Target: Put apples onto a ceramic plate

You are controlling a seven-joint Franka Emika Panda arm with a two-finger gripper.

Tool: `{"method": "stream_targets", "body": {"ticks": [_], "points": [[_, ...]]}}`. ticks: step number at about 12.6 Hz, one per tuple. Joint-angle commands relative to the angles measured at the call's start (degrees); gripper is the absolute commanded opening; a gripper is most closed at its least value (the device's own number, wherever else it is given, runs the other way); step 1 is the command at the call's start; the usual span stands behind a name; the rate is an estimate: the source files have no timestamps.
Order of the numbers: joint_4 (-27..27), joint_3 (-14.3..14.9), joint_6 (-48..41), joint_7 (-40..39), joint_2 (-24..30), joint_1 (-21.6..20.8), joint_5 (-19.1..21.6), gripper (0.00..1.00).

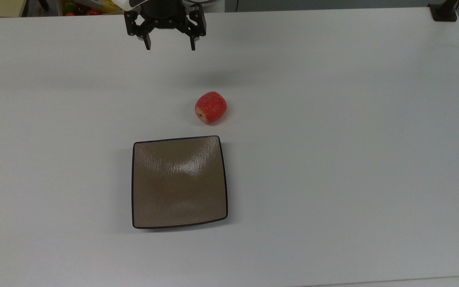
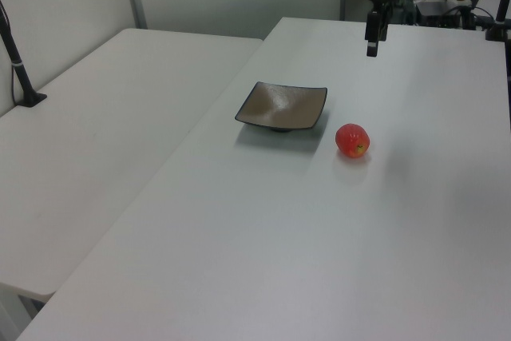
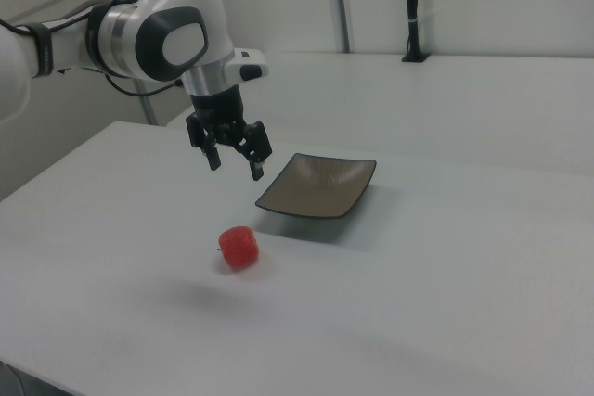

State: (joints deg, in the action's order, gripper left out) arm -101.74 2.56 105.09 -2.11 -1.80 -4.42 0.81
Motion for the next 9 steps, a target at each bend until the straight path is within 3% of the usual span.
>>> {"method": "stream_targets", "body": {"ticks": [1, 7, 9], "points": [[-0.1, -0.4, -0.3, 0.1, 0.4, -0.1, 0.1, 1.00], [-0.1, -0.5, -0.1, 2.5, 0.2, -0.2, 0.1, 1.00], [-0.2, -0.8, 0.8, 9.4, -0.8, -1.1, 0.1, 1.00]]}}
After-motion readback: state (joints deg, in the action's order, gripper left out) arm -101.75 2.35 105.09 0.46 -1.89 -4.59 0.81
